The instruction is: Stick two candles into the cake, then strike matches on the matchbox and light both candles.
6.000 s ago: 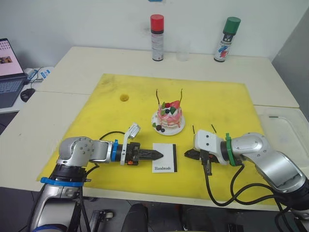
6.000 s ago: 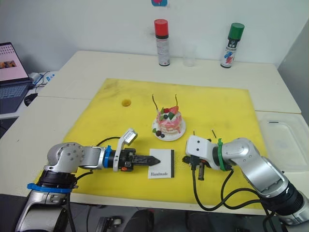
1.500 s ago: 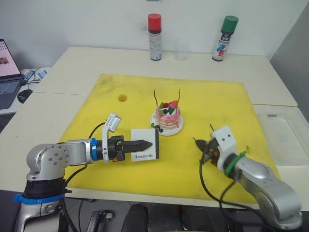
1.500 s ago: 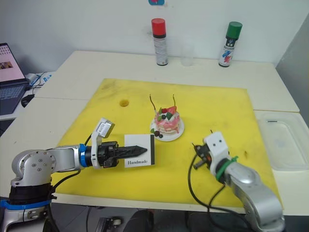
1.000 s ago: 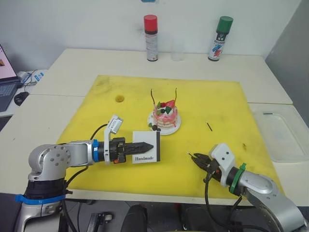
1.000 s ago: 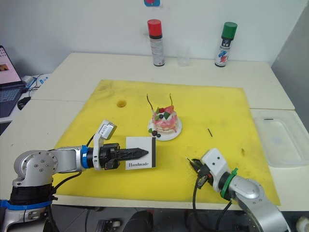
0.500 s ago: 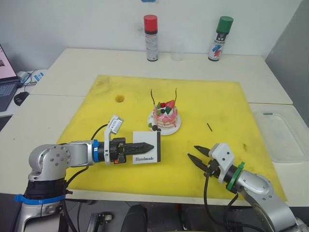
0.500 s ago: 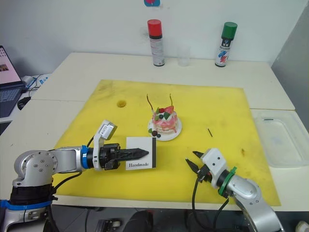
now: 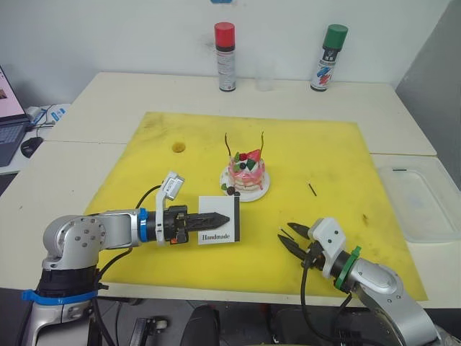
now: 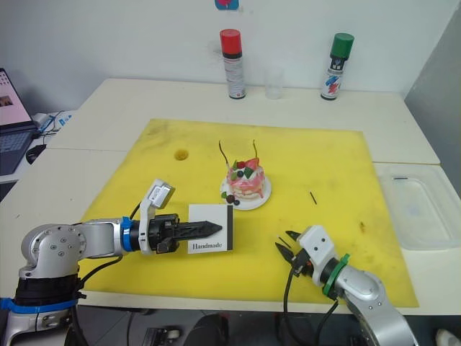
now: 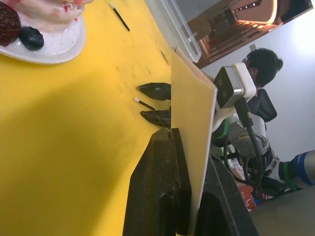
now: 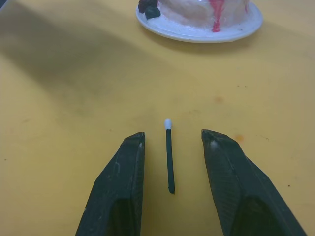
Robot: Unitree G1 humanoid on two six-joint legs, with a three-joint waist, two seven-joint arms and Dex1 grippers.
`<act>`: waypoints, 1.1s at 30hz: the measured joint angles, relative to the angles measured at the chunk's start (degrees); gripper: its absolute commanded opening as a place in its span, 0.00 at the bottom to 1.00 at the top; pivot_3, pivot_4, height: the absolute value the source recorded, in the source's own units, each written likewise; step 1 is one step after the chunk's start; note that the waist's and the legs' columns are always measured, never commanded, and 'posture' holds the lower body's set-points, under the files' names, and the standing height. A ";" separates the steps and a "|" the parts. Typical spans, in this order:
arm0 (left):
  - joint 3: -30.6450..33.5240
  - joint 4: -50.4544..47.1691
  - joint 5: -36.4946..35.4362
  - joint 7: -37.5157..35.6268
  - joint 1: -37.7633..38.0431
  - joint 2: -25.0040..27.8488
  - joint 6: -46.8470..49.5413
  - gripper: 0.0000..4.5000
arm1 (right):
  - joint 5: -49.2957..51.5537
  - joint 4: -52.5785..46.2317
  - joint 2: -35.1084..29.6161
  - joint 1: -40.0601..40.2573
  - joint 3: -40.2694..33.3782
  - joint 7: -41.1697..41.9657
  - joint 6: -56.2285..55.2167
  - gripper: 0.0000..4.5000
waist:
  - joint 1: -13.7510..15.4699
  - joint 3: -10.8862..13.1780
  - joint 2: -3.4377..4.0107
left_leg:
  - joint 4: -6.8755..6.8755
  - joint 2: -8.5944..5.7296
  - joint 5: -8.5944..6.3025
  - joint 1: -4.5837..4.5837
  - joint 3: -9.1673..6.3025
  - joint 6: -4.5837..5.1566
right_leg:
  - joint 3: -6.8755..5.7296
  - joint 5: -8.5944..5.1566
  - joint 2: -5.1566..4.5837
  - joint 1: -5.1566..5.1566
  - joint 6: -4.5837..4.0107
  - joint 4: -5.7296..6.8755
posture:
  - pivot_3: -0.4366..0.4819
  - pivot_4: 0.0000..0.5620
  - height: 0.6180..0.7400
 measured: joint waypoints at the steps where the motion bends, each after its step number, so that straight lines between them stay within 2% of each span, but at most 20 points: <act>1: 0.00 0.00 0.00 0.00 0.00 0.00 0.00 0.00 | -0.01 0.00 0.00 0.00 0.14 0.02 0.00 0.29 | 0.00 0.00 0.00 | 0.00 0.00 0.00 0.00 0.00 0.00 | 0.00 0.00 0.00 0.00 0.00 0.00 | 0.48 0.27 0.87; 5: -0.01 0.00 0.00 0.02 0.01 0.00 0.00 0.00 | -0.05 0.00 0.14 0.00 0.46 -0.04 0.00 0.00 | 0.01 0.00 0.00 | 0.01 0.00 0.00 0.01 0.00 0.00 | 0.00 0.00 0.00 0.02 0.00 0.00 | 0.48 0.27 0.87; 17: -1.65 -0.10 0.00 -0.25 0.03 -0.04 0.01 0.00 | 1.49 -2.35 0.13 -0.63 -0.14 0.30 2.05 0.00 | 0.01 0.00 0.00 | 0.03 0.00 0.00 0.02 0.00 0.00 | 0.00 0.01 0.00 0.03 0.01 0.00 | 0.48 0.27 0.87; 23: -5.19 0.24 1.19 -0.61 -3.34 -1.86 -0.99 0.00 | 7.51 -12.94 -6.30 -9.80 -5.56 3.36 8.45 0.00 | 0.20 0.00 -0.01 | 0.06 -0.03 0.00 0.03 -0.08 0.00 | -0.06 0.03 0.01 0.09 0.04 0.01 | 0.48 0.27 0.87; 28: -8.24 2.80 2.56 -1.21 -6.21 -2.87 -1.47 0.00 | 9.53 -15.90 -11.33 -18.34 -5.02 5.70 13.35 0.00 | 0.25 0.00 -0.01 | 0.06 -0.05 0.00 0.00 -0.06 0.00 | -0.03 0.03 0.00 0.07 0.02 -0.01 | 0.48 0.27 0.87; 33: -9.54 4.05 3.68 -2.07 -7.31 -3.09 -1.79 0.00 | 8.99 -15.73 -11.65 -23.06 -1.27 6.05 15.68 0.00 | 0.38 0.00 -0.01 | 0.04 -0.05 0.00 -0.02 -0.08 0.00 | -0.05 0.03 0.00 0.05 -0.07 -0.01 | 0.48 0.27 0.87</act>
